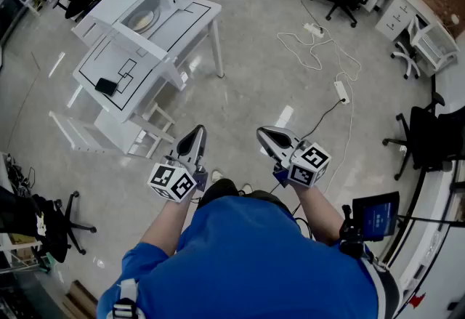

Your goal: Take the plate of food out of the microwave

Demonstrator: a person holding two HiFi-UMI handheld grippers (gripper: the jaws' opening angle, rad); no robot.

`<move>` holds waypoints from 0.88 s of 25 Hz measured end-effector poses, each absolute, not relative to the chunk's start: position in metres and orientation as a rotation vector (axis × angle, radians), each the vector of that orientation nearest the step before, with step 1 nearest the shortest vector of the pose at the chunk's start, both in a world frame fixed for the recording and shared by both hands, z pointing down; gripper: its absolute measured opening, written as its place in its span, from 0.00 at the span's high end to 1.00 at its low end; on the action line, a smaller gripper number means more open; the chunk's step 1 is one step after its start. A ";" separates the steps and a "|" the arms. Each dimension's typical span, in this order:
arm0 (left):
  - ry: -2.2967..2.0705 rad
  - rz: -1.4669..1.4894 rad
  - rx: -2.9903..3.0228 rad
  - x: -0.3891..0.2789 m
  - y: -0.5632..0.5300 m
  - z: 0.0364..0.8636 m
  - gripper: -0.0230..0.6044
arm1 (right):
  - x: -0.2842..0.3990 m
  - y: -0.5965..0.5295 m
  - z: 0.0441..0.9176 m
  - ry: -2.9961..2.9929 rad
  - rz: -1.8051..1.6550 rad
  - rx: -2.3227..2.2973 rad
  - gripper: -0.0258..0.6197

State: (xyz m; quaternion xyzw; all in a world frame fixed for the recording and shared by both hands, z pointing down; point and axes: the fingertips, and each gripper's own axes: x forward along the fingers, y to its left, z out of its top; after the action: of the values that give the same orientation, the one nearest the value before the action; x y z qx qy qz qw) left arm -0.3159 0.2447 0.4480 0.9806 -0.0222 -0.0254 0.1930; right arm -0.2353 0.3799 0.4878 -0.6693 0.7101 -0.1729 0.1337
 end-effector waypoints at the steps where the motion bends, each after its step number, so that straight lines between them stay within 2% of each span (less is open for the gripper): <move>1: -0.059 -0.069 2.755 -0.311 0.244 0.448 0.95 | -0.230 0.380 0.489 2.054 -0.500 -1.943 0.96; 22: 0.087 -0.071 2.735 -0.135 0.166 0.440 0.95 | -0.079 0.291 0.479 2.020 -0.509 -2.033 0.96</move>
State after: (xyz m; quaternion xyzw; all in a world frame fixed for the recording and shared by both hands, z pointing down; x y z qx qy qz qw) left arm -0.1354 0.1659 0.4398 0.9788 0.0311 -0.0253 0.2010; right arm -0.0788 0.2914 0.4794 -0.6938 0.6894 -0.1739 0.1150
